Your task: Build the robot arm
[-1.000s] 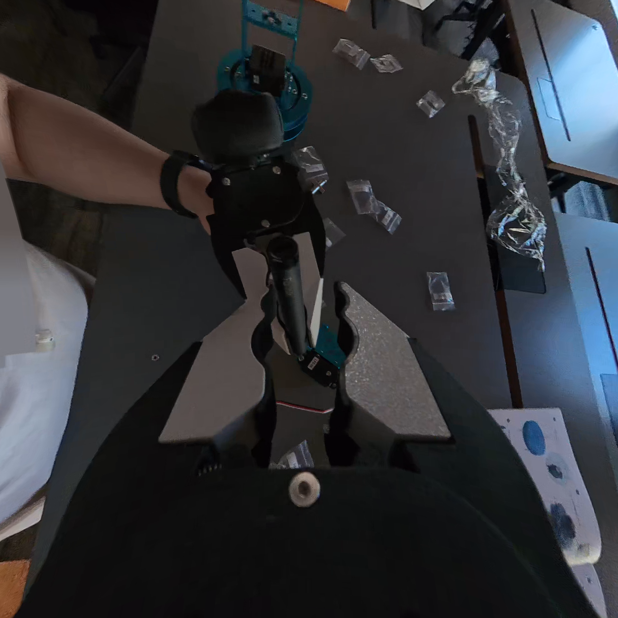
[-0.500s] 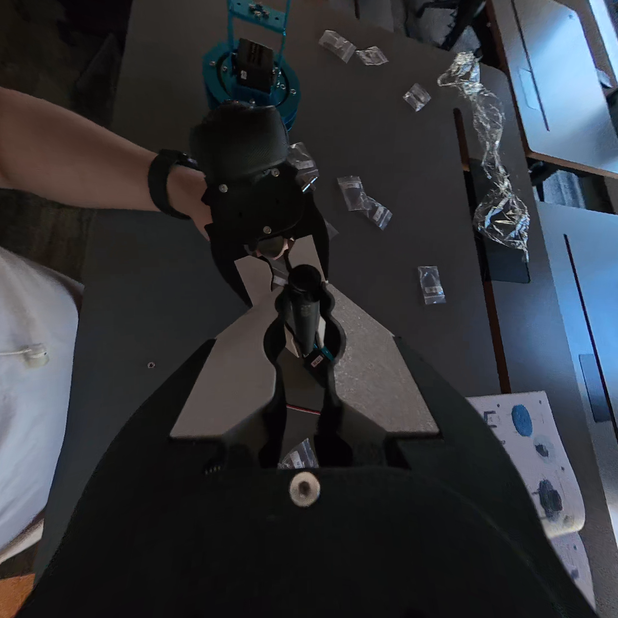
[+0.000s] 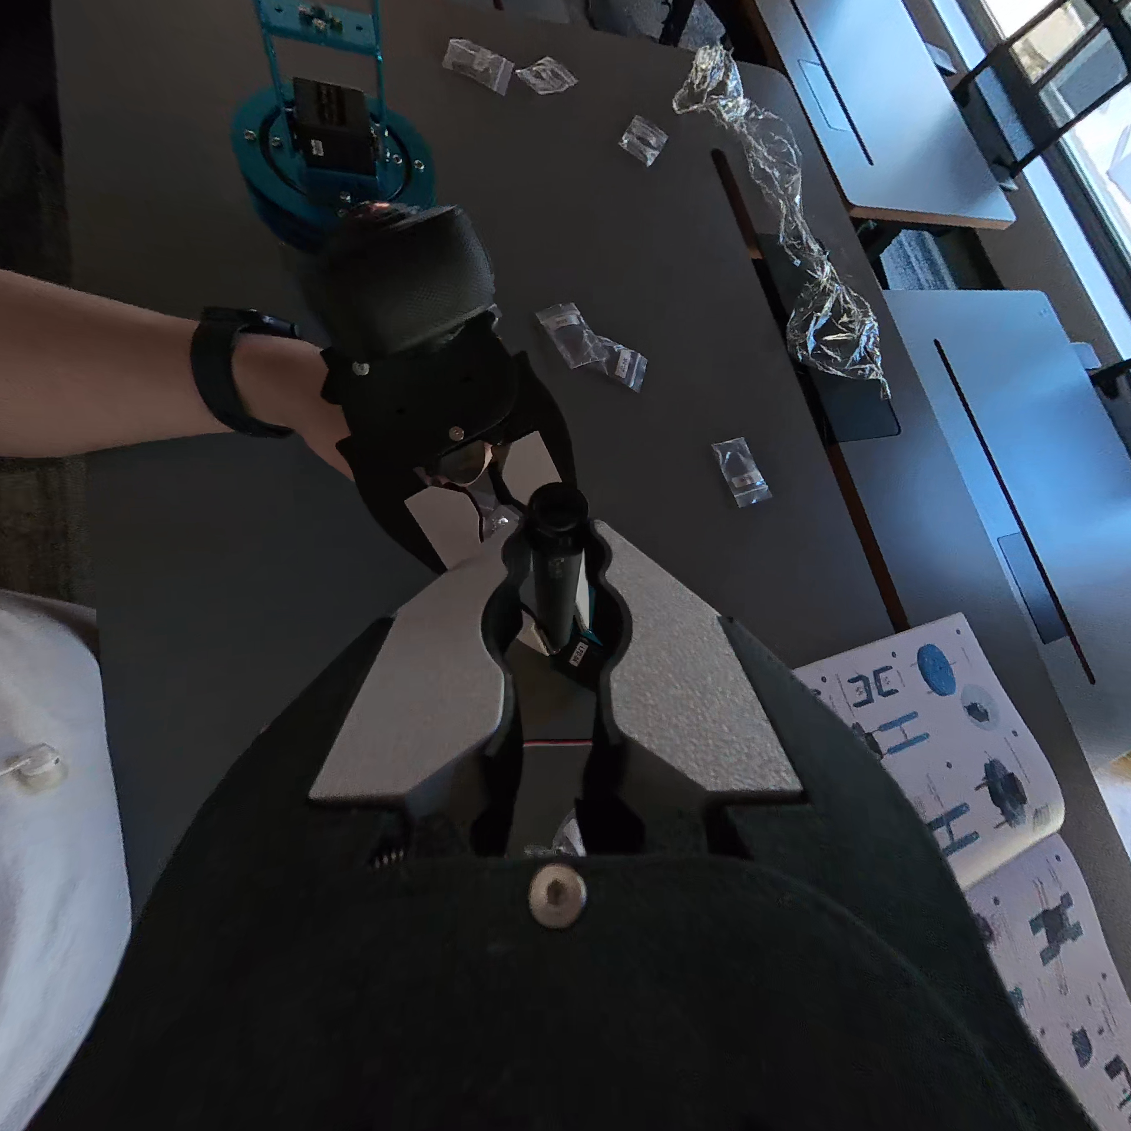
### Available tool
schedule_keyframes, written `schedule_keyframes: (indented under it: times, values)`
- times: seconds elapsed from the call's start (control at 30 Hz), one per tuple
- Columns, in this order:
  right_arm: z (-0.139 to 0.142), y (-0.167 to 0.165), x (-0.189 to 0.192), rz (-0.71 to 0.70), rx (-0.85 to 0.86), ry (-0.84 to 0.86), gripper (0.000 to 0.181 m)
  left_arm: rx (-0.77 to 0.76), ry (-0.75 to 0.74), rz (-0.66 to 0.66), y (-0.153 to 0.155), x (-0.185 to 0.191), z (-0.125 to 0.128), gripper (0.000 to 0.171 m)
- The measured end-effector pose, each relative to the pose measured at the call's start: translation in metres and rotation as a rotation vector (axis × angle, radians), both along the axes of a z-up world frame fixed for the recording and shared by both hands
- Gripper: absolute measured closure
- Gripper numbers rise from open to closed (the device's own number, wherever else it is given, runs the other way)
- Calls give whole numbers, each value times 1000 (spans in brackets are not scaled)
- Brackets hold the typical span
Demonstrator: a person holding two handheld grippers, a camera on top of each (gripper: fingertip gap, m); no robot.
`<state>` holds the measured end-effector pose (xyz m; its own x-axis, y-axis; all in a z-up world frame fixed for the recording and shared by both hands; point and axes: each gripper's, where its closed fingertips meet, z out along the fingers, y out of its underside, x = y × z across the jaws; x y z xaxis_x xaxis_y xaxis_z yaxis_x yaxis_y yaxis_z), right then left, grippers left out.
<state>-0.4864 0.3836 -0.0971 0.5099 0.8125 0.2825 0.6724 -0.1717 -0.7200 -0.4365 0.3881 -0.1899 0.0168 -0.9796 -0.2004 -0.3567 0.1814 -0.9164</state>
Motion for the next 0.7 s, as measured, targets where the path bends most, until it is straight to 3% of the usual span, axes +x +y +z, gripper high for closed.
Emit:
schedule_keyframes:
  times: [0.17, 0.3, 0.57, 0.7]
  values:
    - [0, -3, -5, 190, -47, 32, 162, 28, 47, -26, 0, 0, -1, 155]
    - [0, -4, -3, 254, -54, 47, 164, 36, 66, -41, 0, 1, -1, 155]
    - [1, 4, 4, -8, 20, 0, 163, 72, 18, -23, 2, 3, 1, 154]
    - [0, 5, -1, -34, 22, 27, 164, 29, 18, -50, 1, 1, 1, 155]
